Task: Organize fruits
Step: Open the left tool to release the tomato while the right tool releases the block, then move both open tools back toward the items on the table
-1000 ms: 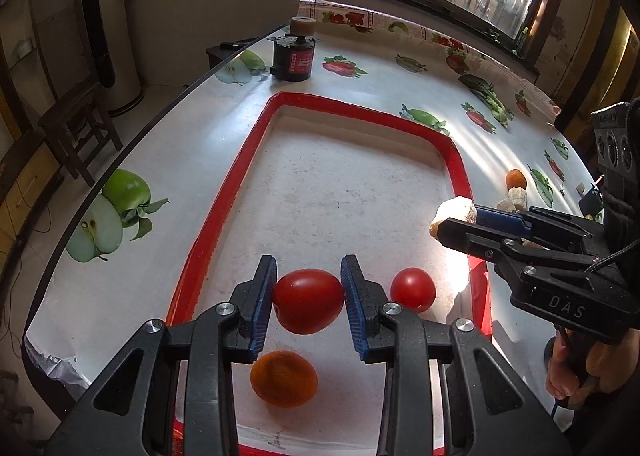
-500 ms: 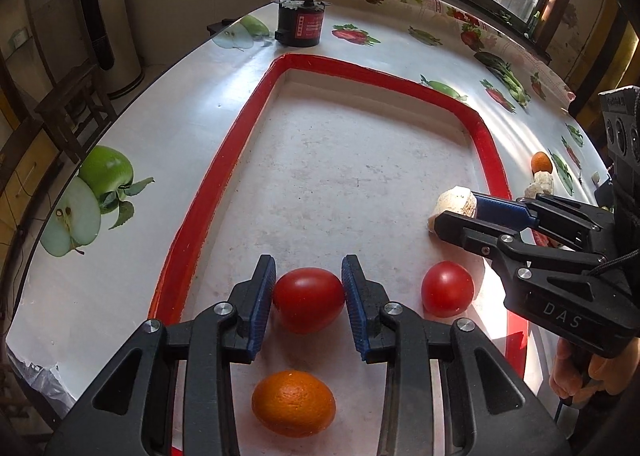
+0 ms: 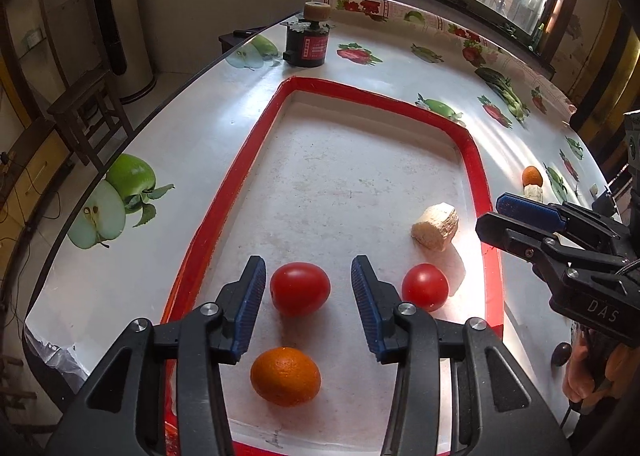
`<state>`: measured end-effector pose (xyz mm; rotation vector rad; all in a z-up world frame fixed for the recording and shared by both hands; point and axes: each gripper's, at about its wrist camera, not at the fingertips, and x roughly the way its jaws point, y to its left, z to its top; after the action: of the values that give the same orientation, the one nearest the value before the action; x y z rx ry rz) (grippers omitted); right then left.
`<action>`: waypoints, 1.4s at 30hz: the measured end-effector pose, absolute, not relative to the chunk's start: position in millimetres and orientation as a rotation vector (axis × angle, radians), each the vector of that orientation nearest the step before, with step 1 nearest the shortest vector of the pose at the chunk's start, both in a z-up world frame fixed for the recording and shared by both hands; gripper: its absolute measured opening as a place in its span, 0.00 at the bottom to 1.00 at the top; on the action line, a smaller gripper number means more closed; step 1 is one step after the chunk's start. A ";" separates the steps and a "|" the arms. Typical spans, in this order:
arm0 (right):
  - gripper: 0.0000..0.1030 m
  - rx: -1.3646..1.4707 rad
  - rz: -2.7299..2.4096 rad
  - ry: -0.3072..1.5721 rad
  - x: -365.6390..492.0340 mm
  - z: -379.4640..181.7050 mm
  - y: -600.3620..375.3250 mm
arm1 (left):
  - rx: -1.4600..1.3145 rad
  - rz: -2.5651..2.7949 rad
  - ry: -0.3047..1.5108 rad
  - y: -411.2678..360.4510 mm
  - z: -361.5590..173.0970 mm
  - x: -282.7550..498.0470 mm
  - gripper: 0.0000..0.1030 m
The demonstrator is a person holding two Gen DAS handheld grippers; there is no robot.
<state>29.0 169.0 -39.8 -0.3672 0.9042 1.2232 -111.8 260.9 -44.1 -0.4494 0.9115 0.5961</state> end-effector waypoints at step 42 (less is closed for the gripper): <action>0.50 -0.183 0.937 0.909 85.4 -30.8 -42.5 | -0.333 0.363 0.918 135.4 -17.0 -58.6 0.41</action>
<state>85.4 -42.5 -30.8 -0.1828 0.9086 0.9371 -58.6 135.4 -17.0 -0.3334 0.9183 0.3630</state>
